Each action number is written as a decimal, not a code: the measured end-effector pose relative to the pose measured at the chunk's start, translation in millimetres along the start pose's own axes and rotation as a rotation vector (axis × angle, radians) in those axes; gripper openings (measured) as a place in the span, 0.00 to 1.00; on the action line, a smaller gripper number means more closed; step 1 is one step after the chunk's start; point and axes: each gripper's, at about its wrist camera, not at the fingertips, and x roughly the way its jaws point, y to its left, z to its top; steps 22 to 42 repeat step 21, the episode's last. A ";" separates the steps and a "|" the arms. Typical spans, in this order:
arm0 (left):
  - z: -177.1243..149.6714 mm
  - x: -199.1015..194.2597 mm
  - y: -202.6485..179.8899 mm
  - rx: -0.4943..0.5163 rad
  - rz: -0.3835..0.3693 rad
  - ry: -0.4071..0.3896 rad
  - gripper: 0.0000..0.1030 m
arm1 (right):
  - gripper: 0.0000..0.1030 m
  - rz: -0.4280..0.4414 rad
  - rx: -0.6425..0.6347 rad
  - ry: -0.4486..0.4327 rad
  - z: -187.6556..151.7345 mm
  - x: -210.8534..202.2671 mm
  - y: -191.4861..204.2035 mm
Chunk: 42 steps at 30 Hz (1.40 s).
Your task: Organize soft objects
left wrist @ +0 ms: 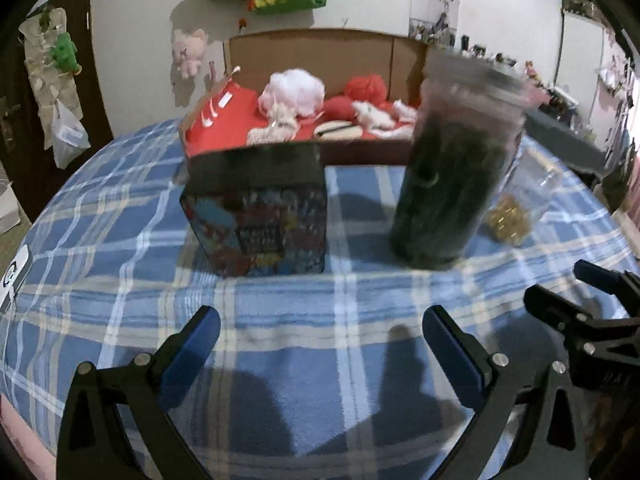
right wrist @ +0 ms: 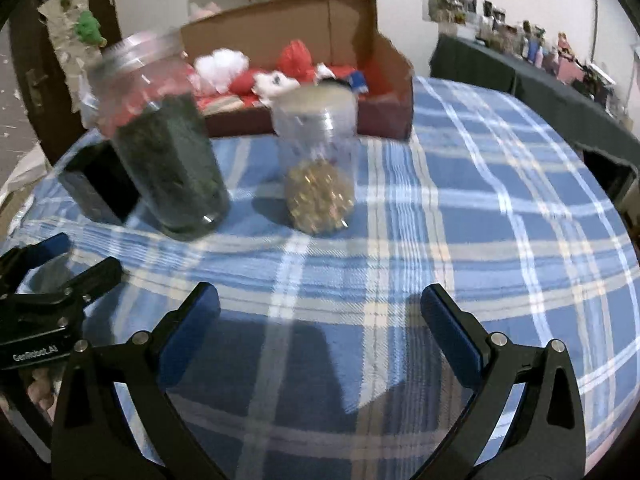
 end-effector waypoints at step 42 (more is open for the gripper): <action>-10.9 14.5 0.6 -0.017 0.053 0.047 1.00 | 1.00 -0.063 -0.003 0.005 -2.8 3.7 2.2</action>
